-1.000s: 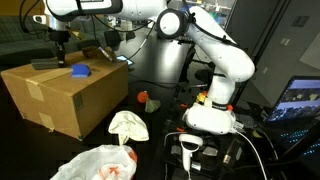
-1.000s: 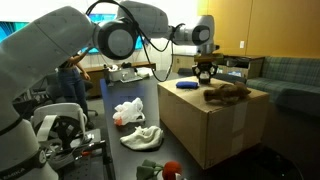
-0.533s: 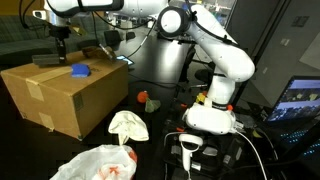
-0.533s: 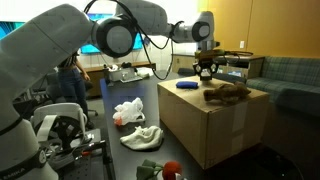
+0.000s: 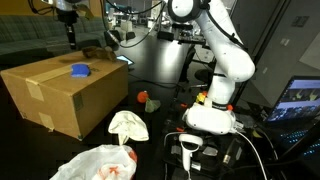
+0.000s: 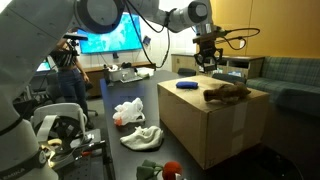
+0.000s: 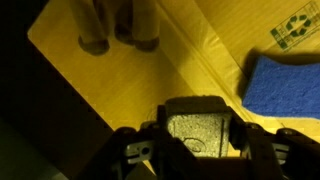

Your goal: Pick up all the objects from the table and put them on the box, then pick up all the objects from the box and put them on the table

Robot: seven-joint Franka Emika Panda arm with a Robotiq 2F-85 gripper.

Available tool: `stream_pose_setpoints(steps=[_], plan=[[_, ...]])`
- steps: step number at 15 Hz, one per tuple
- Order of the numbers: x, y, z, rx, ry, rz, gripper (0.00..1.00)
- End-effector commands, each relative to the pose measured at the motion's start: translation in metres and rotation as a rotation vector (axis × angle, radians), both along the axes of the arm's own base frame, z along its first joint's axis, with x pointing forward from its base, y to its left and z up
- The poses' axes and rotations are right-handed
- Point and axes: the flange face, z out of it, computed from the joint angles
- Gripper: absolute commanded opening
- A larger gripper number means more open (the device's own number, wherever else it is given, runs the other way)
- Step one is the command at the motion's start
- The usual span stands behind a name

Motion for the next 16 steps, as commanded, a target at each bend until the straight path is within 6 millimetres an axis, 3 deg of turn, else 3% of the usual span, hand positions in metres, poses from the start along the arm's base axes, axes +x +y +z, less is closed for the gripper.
stream_pose_setpoints(steps=[1, 10, 16], plan=[[-0.041, -0.027, 0.013, -0.059, 0.068, -0.093, 0.32], [-0.121, -0.087, -0.016, 0.005, 0.184, -0.357, 0.32], [-0.189, -0.116, -0.060, 0.113, 0.259, -0.556, 0.32]])
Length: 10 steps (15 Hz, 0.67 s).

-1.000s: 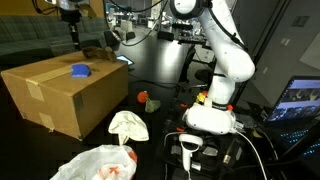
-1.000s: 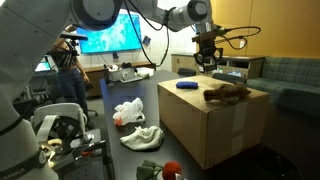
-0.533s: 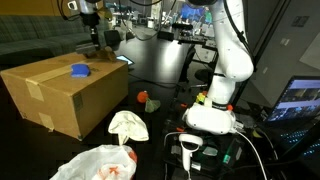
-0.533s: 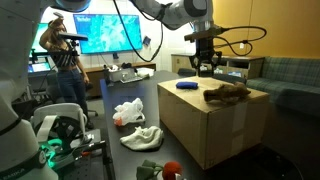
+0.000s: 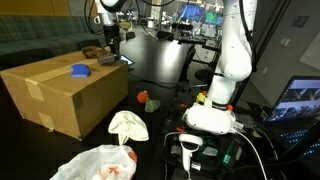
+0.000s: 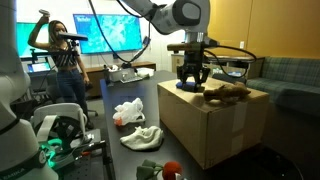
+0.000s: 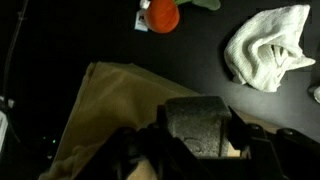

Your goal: Pick up all the objects from the table and put them on the box, then pick up all the objects from the box and put them on the table

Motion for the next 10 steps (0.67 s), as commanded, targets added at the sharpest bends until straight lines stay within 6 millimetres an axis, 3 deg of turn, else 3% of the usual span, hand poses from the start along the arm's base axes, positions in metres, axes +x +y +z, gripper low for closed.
stream_pose_setpoints(steps=[1, 5, 10], plan=[[-0.055, -0.017, -0.018, 0.077, -0.009, -0.136, 0.32], [-0.105, -0.035, -0.060, 0.171, -0.017, -0.250, 0.32], [-0.185, -0.045, -0.134, 0.266, -0.008, -0.339, 0.32]])
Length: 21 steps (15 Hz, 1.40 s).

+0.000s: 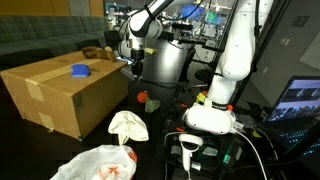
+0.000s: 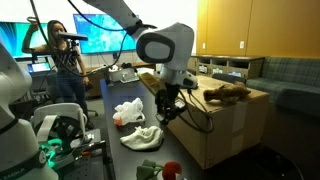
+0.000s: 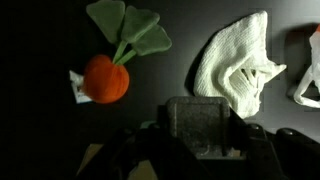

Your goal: Pick up all the objects from the table and put them on the box, then pick up all the objects from the box and put them on the table

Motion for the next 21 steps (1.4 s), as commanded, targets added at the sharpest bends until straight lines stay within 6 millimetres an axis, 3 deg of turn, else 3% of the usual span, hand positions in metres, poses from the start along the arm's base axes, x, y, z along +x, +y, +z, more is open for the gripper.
stream_pose_setpoints(steps=[1, 4, 6, 18, 19, 20, 21], plan=[[-0.064, -0.003, -0.044, 0.054, -0.021, -0.038, 0.32], [-0.089, 0.003, -0.077, 0.089, -0.013, -0.025, 0.32], [-0.093, 0.009, -0.092, 0.115, -0.013, -0.001, 0.32], [-0.056, 0.069, -0.150, 0.209, 0.038, 0.092, 0.32], [-0.056, 0.072, -0.155, 0.206, 0.046, 0.080, 0.67], [-0.056, 0.074, -0.157, 0.205, 0.058, 0.066, 0.84], [-0.056, 0.076, -0.162, 0.199, 0.066, 0.052, 0.90]])
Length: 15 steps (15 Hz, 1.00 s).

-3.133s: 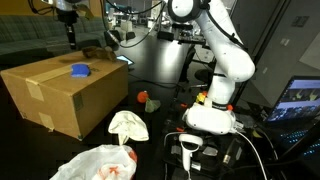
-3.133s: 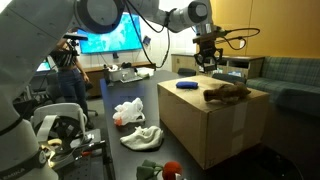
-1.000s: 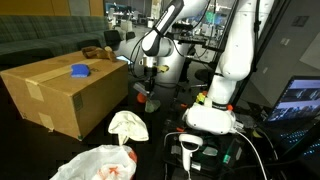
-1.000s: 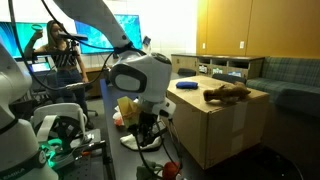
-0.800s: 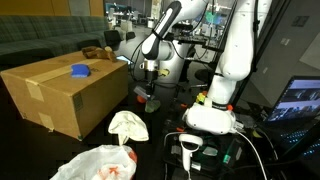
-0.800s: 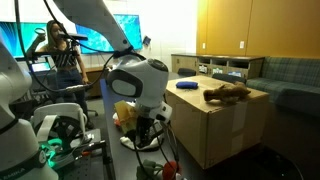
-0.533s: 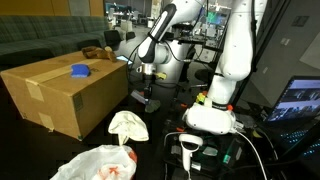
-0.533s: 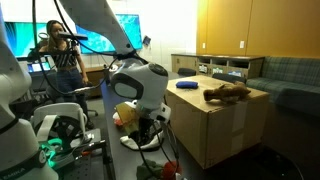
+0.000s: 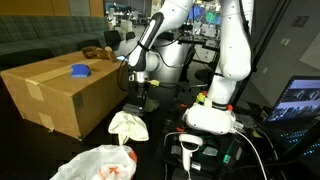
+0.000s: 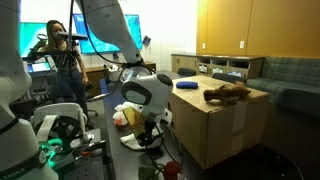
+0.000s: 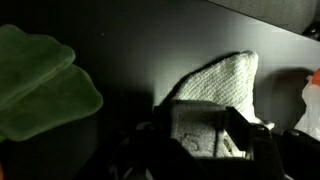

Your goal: Pick up all the objects from the table and put them on the box, then pick up all the objects from the box and put them on the table

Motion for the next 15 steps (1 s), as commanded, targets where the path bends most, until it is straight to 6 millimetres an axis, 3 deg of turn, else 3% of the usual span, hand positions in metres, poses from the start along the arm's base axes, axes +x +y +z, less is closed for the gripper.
stream_pose_setpoints(steps=[1, 4, 8, 15], plan=[[0.005, 0.007, -0.013, -0.009, 0.019, -0.056, 0.97], [0.004, 0.009, -0.017, -0.017, 0.036, -0.073, 1.00], [0.015, 0.022, -0.008, -0.030, -0.008, -0.050, 1.00], [0.030, 0.062, 0.013, -0.098, -0.059, -0.004, 1.00]])
